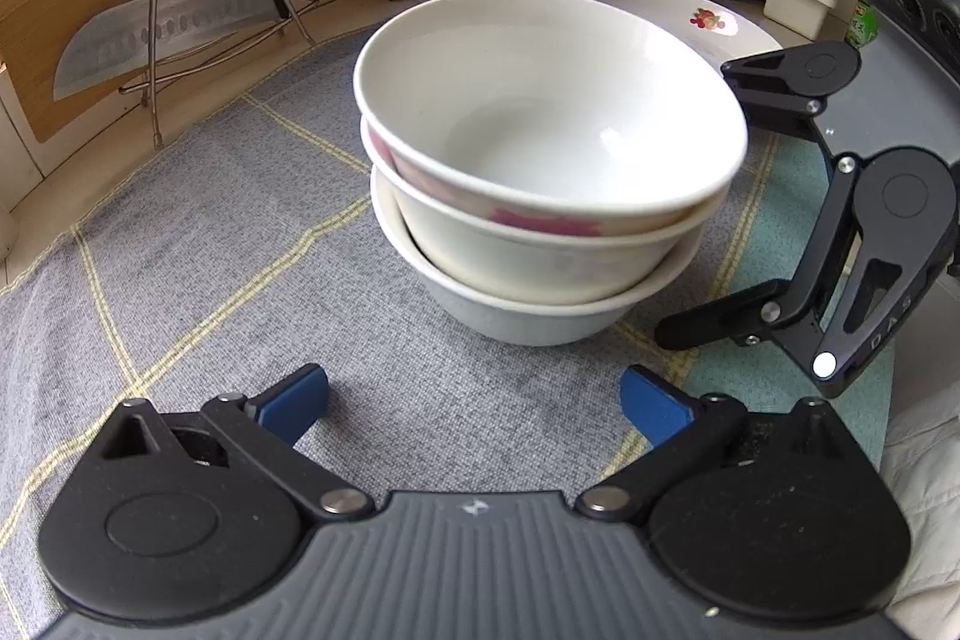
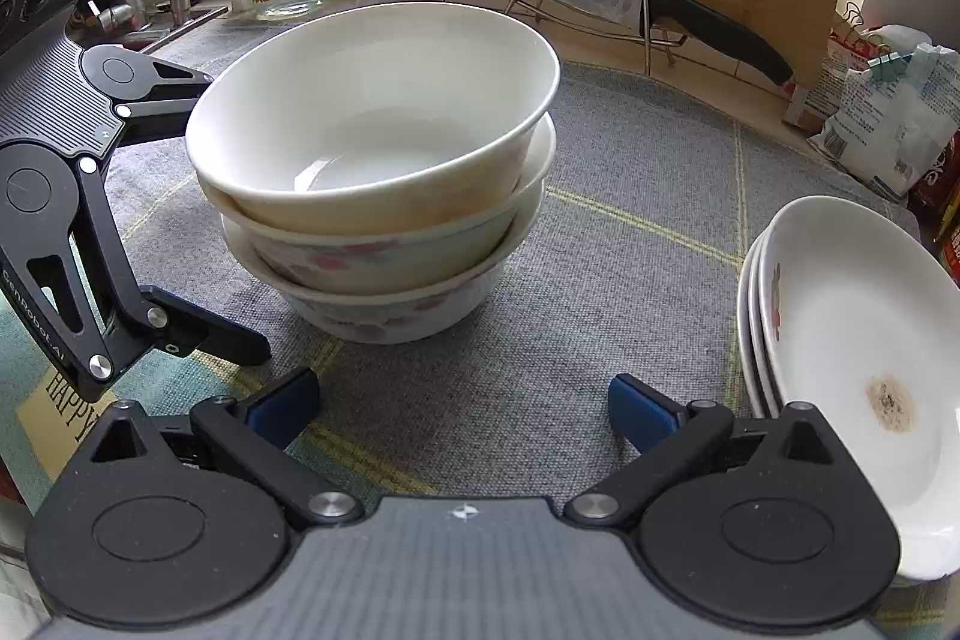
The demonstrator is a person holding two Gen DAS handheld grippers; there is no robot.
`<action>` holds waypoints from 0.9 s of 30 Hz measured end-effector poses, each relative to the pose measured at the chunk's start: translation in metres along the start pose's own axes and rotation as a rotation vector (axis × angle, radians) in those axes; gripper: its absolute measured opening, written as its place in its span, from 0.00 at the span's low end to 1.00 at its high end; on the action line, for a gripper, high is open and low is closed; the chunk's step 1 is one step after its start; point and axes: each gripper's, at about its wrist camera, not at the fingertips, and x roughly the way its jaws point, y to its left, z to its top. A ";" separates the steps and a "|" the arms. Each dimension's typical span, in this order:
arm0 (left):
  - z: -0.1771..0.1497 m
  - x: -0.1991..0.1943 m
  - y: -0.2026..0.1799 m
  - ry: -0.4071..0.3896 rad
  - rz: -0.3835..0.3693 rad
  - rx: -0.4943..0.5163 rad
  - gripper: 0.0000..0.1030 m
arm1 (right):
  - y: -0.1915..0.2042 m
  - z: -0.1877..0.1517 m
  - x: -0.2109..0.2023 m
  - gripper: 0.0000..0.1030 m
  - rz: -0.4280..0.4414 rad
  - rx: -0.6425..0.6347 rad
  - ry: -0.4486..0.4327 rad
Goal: Organize plates and bowls
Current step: 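Close the right tool on one rim of the bowl stack while the left tool grips the opposite rim, then lift the bowl stack with both tools and carry it over the plate stack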
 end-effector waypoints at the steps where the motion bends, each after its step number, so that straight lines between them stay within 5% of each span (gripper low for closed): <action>1: 0.001 0.000 0.001 -0.003 -0.015 0.020 1.00 | 0.000 0.001 0.001 1.00 -0.002 0.002 0.005; 15: 0.019 -0.001 0.014 -0.002 -0.126 0.299 0.93 | 0.009 0.026 0.001 0.99 0.028 -0.139 0.008; 27: 0.035 0.002 0.015 -0.004 -0.235 0.408 0.76 | 0.012 0.037 0.000 0.84 0.111 -0.280 0.037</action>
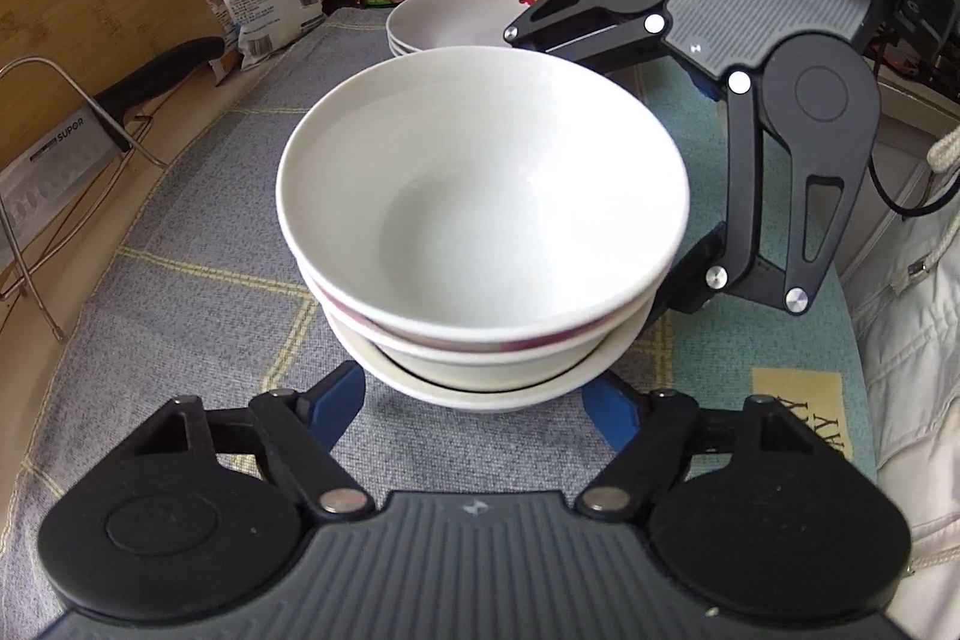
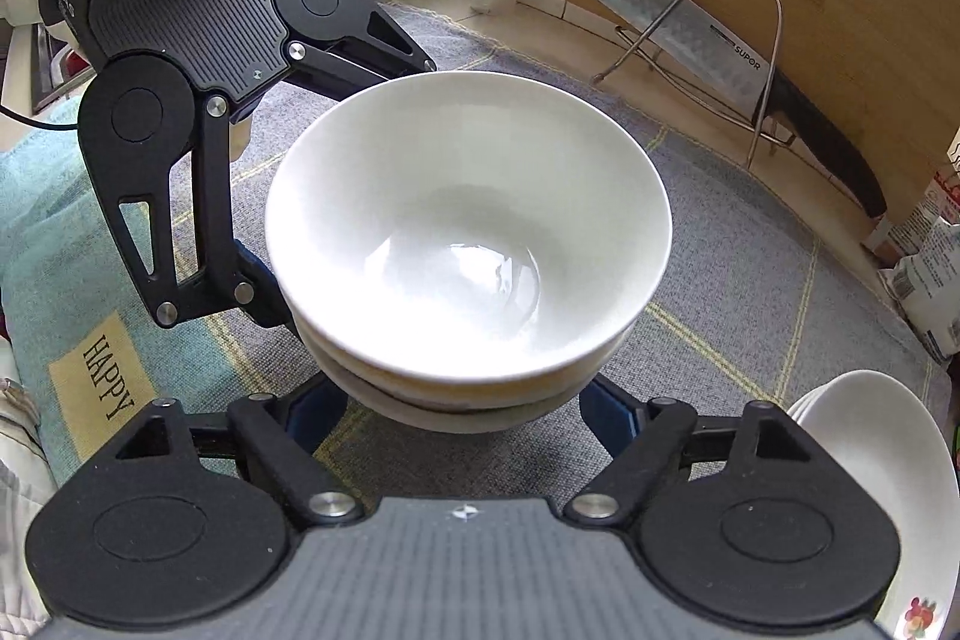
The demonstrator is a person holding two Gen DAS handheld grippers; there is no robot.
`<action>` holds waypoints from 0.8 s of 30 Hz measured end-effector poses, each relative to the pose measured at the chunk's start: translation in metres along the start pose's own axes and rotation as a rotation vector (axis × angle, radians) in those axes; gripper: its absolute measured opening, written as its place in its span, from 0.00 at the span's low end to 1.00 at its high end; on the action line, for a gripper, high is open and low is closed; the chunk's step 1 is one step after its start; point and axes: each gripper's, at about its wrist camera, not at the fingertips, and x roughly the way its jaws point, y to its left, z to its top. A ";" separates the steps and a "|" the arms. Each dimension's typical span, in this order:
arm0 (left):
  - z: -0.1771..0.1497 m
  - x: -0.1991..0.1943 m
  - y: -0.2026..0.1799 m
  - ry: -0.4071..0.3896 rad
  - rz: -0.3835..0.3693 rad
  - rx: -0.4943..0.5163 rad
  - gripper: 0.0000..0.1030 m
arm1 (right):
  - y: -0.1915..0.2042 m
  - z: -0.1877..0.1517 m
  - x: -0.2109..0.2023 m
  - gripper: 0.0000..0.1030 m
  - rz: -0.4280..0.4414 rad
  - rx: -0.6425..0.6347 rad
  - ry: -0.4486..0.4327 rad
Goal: Organize plates and bowls
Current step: 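Lift the bowl stack with both tools and carry it over the plate stack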
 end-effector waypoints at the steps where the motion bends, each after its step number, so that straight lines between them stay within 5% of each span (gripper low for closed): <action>1: 0.001 0.001 0.000 0.000 -0.006 0.008 0.76 | 0.000 0.000 0.000 0.83 0.006 -0.001 0.003; 12: 0.005 0.003 0.006 0.012 -0.081 0.057 0.73 | -0.002 0.007 0.002 0.82 0.018 -0.035 0.019; 24: 0.008 0.003 0.007 0.026 -0.080 0.054 0.72 | -0.004 0.008 0.002 0.81 0.029 -0.025 0.030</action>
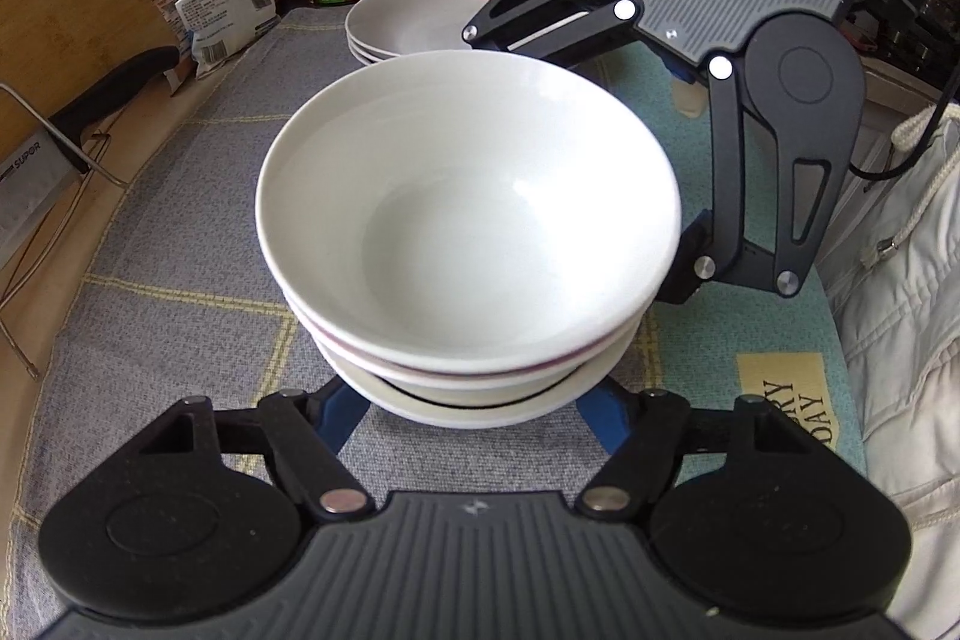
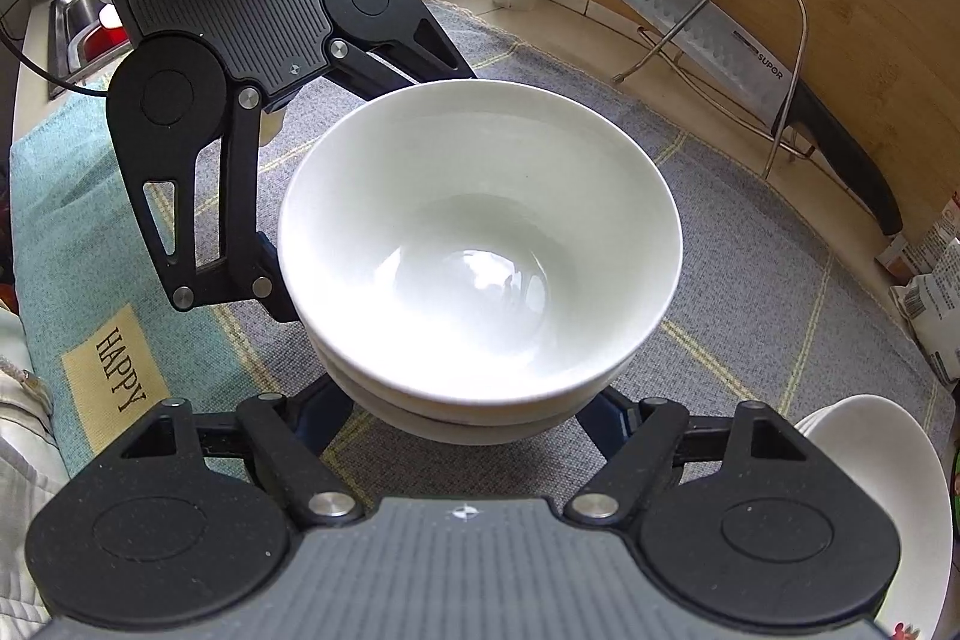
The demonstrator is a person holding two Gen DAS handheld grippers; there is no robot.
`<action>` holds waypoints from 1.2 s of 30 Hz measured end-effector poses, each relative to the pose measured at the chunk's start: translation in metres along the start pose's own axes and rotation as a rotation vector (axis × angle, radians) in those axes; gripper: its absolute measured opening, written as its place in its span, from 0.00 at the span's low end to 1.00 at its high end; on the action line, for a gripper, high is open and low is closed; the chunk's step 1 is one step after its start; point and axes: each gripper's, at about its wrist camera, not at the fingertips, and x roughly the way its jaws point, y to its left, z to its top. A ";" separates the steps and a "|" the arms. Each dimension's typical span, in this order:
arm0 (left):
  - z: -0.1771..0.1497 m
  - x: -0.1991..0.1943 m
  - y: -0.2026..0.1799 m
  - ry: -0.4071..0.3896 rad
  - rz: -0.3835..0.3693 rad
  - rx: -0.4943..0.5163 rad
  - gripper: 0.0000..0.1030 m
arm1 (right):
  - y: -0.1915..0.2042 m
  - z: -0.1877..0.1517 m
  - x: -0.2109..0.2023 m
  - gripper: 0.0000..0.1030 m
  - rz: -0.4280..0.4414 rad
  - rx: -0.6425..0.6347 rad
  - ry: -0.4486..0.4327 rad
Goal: Organize plates and bowls
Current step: 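Lift the bowl stack with both tools and carry it over the plate stack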
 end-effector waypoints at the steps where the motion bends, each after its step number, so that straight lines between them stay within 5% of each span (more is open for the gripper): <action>1: 0.000 0.000 0.000 0.003 0.002 -0.003 0.72 | 0.000 0.000 0.000 0.81 0.002 0.000 0.001; 16: 0.019 -0.012 -0.012 0.027 0.040 -0.057 0.72 | -0.005 -0.006 -0.033 0.81 0.027 -0.023 -0.029; 36: 0.085 0.011 -0.024 0.022 0.092 -0.041 0.72 | -0.051 -0.046 -0.090 0.81 -0.020 -0.034 -0.073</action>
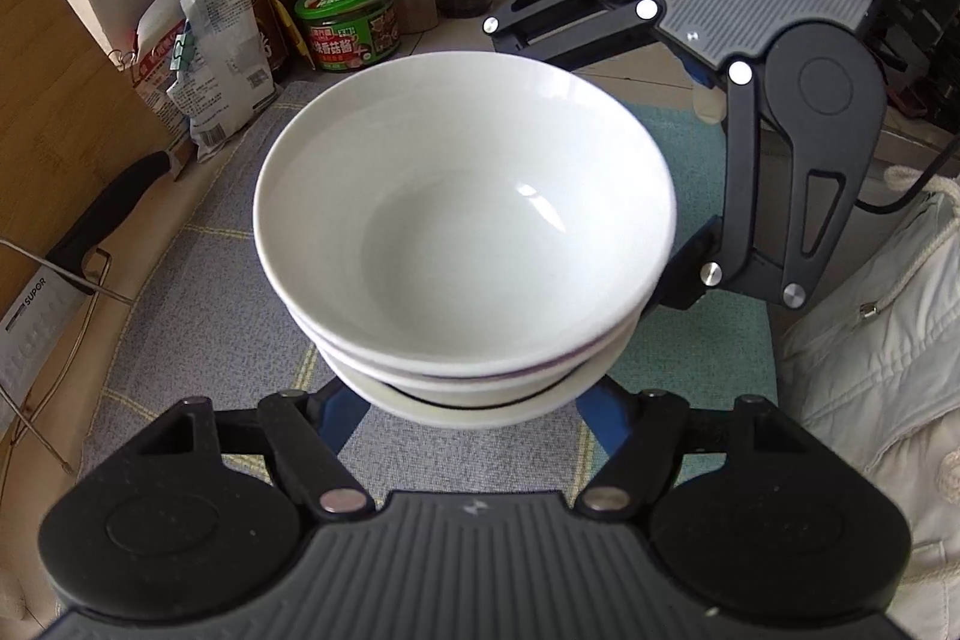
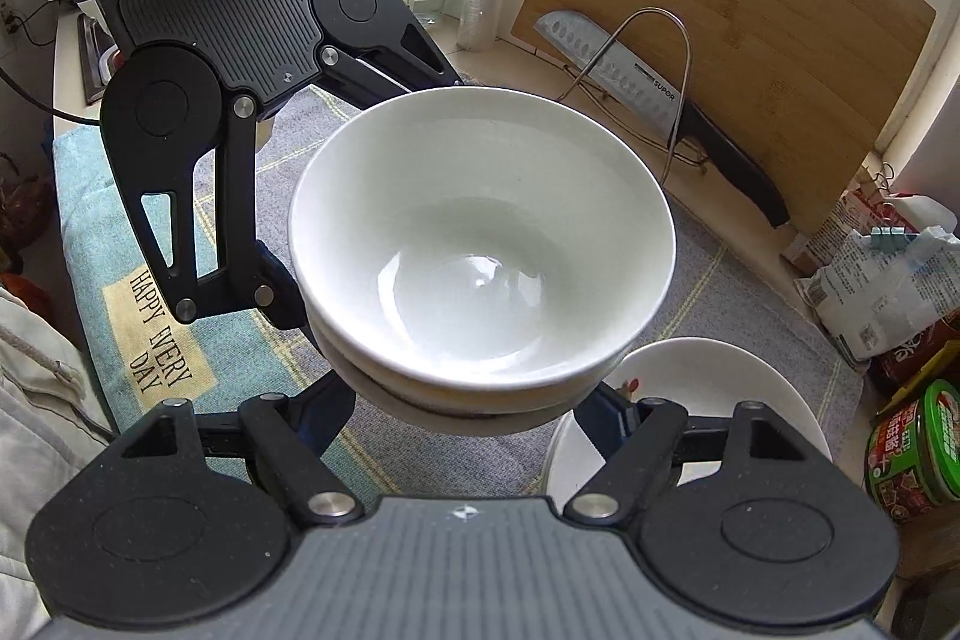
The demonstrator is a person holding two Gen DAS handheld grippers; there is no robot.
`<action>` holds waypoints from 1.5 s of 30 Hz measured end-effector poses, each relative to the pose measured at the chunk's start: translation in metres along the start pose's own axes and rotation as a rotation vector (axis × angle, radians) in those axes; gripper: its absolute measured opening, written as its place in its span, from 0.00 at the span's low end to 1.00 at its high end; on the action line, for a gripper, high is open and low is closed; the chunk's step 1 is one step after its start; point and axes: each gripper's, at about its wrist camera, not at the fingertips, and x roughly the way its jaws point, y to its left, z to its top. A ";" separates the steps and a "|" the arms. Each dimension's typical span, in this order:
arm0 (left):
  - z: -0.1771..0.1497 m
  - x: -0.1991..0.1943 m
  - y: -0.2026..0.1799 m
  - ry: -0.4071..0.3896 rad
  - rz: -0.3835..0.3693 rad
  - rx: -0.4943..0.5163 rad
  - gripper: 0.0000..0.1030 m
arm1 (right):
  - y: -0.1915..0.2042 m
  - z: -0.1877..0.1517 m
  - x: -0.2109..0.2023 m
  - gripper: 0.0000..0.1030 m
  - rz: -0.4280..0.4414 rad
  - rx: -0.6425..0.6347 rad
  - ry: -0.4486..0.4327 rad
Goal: Organize plates and bowls
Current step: 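Lift the bowl stack with both tools and carry it over the plate stack, then lower the bowls onto the plates, open both tools and pull them back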
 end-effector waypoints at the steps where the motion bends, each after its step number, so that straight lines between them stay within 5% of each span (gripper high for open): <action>1: 0.004 0.003 -0.001 -0.002 0.001 0.005 0.72 | -0.003 -0.003 -0.002 0.81 -0.006 0.001 0.000; 21: 0.082 0.082 0.008 -0.038 0.016 0.097 0.72 | -0.091 -0.060 -0.016 0.81 -0.118 0.082 0.032; 45: 0.089 0.108 0.021 -0.034 -0.023 0.034 0.72 | -0.109 -0.069 -0.004 0.81 -0.116 0.112 0.068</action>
